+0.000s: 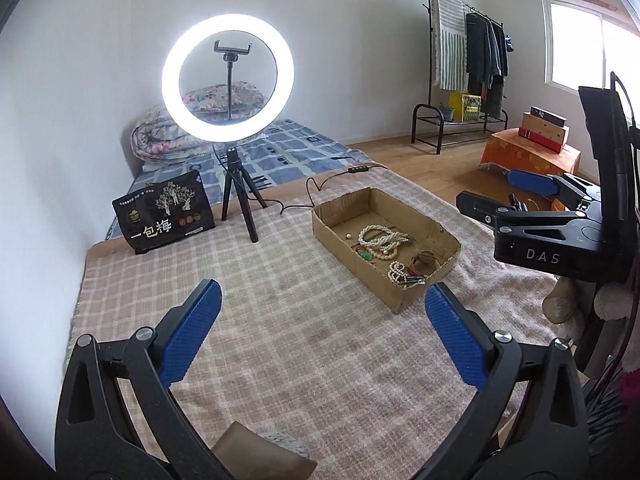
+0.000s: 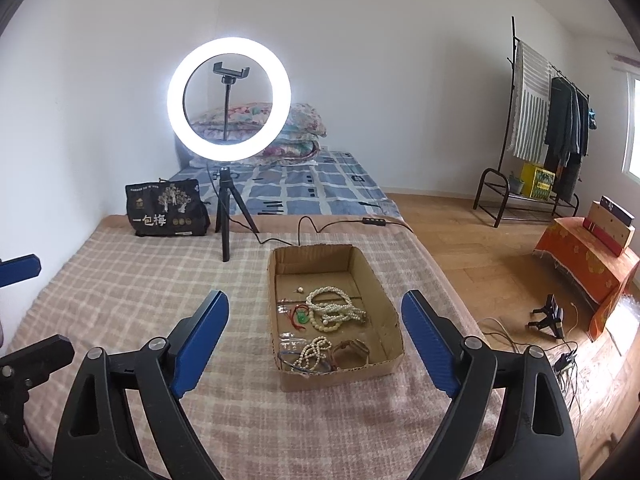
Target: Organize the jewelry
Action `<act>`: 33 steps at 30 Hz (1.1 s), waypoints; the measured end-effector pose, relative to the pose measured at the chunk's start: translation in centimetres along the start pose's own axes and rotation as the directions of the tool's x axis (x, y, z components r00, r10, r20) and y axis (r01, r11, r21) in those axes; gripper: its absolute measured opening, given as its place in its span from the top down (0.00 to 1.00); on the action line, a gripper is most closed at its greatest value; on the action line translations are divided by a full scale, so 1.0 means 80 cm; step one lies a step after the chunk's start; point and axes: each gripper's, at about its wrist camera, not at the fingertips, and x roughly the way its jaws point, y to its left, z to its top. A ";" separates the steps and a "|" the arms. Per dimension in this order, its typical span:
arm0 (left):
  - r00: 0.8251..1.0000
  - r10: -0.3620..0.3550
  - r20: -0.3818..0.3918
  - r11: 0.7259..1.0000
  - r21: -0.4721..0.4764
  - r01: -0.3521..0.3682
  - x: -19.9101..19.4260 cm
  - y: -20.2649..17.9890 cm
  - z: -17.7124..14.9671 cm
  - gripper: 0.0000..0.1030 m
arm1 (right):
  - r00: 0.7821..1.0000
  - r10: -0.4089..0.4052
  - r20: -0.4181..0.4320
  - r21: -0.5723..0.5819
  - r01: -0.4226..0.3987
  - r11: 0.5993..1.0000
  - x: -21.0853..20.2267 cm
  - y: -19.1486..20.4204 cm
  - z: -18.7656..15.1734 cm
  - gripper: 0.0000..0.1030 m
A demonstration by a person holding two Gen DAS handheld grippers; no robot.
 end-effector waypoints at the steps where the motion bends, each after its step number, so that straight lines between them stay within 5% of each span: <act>1: 1.000 0.001 -0.002 1.000 -0.006 -0.001 0.000 0.003 -0.001 0.00 | 1.000 -0.005 0.002 -0.003 0.005 1.000 0.001 0.001 0.000 0.14; 33: 1.000 -0.004 -0.008 1.000 -0.011 0.004 0.003 0.002 0.004 0.00 | 0.999 0.001 -0.039 0.012 -0.001 1.000 0.009 -0.002 -0.005 0.14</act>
